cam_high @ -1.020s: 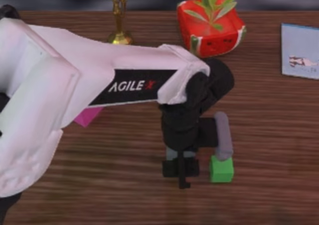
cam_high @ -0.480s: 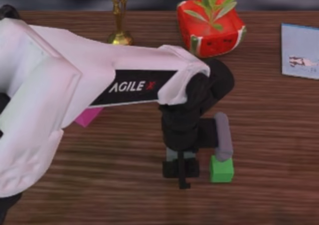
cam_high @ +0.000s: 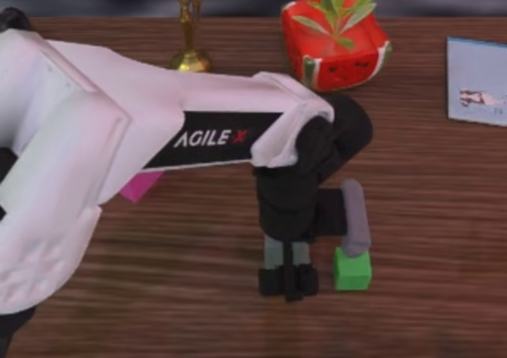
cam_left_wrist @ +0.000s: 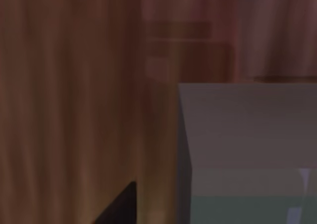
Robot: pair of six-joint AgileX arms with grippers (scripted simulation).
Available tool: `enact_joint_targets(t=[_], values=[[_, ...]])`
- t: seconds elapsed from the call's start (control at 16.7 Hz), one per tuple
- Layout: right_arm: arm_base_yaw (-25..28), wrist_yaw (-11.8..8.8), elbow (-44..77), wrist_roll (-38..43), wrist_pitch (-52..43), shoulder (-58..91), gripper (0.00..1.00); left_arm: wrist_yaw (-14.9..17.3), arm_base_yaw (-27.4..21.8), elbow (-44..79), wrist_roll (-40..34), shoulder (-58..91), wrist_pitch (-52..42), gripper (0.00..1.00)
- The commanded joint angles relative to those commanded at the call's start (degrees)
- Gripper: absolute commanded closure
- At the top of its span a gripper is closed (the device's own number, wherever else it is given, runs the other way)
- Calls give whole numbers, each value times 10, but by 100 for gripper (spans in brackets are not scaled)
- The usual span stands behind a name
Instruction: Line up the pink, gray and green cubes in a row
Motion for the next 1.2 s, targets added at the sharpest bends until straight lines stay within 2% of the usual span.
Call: enact_joint_targets(t=[0.48,0.9,1.2], values=[[0,0,0,0,0,0,0,0,1,2,0,-1,-2,0],[0,0,0,0,0,0,0,0,11,78,0,-40,-123,0],[0,0,0,0,0,0,0,0,10,88,0,-46,-135,0]])
